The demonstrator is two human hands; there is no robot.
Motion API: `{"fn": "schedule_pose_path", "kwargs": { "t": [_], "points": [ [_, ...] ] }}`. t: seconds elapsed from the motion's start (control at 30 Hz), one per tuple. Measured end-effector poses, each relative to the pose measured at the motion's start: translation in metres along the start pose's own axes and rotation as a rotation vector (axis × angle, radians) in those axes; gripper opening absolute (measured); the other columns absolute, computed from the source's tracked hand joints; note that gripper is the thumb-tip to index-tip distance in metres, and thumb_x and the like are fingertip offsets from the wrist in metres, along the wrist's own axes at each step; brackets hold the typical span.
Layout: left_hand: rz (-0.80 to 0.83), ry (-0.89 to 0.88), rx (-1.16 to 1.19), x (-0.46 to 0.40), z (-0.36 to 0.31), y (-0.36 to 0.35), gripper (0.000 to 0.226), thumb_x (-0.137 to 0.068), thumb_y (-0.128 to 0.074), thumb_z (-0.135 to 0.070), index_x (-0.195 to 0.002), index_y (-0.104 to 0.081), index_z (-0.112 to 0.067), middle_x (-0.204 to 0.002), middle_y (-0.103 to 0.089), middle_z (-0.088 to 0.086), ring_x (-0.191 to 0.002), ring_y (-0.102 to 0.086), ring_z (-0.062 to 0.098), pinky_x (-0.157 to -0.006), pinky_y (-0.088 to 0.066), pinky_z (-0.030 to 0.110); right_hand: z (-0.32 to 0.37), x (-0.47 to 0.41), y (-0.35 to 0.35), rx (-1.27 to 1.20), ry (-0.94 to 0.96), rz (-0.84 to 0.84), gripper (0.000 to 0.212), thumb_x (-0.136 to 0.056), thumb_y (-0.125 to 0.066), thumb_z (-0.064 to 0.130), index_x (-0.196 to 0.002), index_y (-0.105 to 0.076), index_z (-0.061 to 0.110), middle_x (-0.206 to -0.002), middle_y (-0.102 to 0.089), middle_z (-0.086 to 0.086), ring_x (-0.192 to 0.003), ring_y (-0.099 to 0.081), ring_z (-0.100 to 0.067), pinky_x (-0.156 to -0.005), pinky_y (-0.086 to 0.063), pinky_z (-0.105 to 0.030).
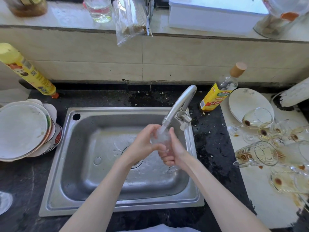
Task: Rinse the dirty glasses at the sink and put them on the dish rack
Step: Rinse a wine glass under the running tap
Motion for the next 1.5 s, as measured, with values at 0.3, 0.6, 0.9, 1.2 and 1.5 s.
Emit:
{"fn": "schedule_pose_path", "kwargs": {
  "t": [0.3, 0.6, 0.9, 1.2, 1.5],
  "points": [
    [0.038, -0.062, -0.111, 0.001, -0.016, 0.006, 0.017, -0.086, -0.062, -0.006, -0.092, -0.065, -0.021, -0.078, -0.063, -0.013, -0.067, -0.054, -0.008, -0.066, -0.04, 0.011, 0.001, -0.004, 0.007, 0.099, 0.247, -0.162, 0.056, -0.095, -0.021, 0.06, -0.099, -0.065, 0.024, -0.06, -0.057, -0.004, -0.039, -0.03, -0.006, -0.038, -0.02, -0.017],
    [-0.093, 0.115, -0.129, 0.003, -0.013, 0.004, 0.034, -0.071, -0.076, -0.005, -0.061, -0.049, -0.025, -0.056, -0.05, -0.013, -0.048, -0.045, -0.004, -0.05, -0.032, 0.012, 0.013, 0.001, -0.001, 0.476, 0.406, -0.099, 0.026, -0.095, -0.041, 0.047, -0.093, -0.056, 0.026, -0.077, -0.051, 0.008, -0.052, -0.042, 0.004, -0.051, -0.03, -0.014],
    [0.314, -0.016, -0.49, -0.004, -0.029, 0.016, 0.019, -0.076, -0.07, -0.006, -0.074, -0.071, -0.025, -0.077, -0.07, -0.015, -0.075, -0.06, -0.005, -0.078, -0.049, 0.025, 0.007, -0.013, 0.01, 0.384, 0.322, -0.16, 0.08, -0.092, -0.016, 0.066, -0.094, -0.062, 0.001, -0.082, -0.06, -0.029, -0.059, -0.049, -0.038, -0.055, -0.046, -0.034],
    [0.382, -0.195, -0.734, 0.0, -0.024, -0.001, 0.035, -0.08, -0.057, 0.0, -0.107, -0.062, -0.022, -0.115, -0.063, -0.005, -0.108, -0.056, 0.016, -0.085, -0.047, 0.035, 0.01, -0.016, 0.012, 0.257, 0.388, -0.206, 0.054, -0.099, -0.022, 0.048, -0.093, -0.069, 0.023, -0.086, -0.07, 0.005, -0.074, -0.064, -0.004, -0.06, -0.045, -0.015],
    [0.128, -0.034, -0.338, 0.002, -0.025, 0.007, 0.024, -0.072, -0.074, -0.006, -0.07, -0.057, -0.023, -0.064, -0.054, -0.017, -0.069, -0.055, 0.003, -0.069, -0.047, 0.031, 0.006, -0.007, 0.005, 0.295, 0.489, -0.092, 0.037, -0.088, -0.047, 0.056, -0.095, -0.059, 0.022, -0.069, -0.057, 0.002, -0.054, -0.048, -0.006, -0.053, -0.034, -0.021]
  ]
}}
Point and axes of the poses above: each hand's wrist, its own x-axis away from the middle knuckle, its own y-axis out of the back of the hand, z = x × y, the point moved 2 cm from there along -x, towards the middle knuckle
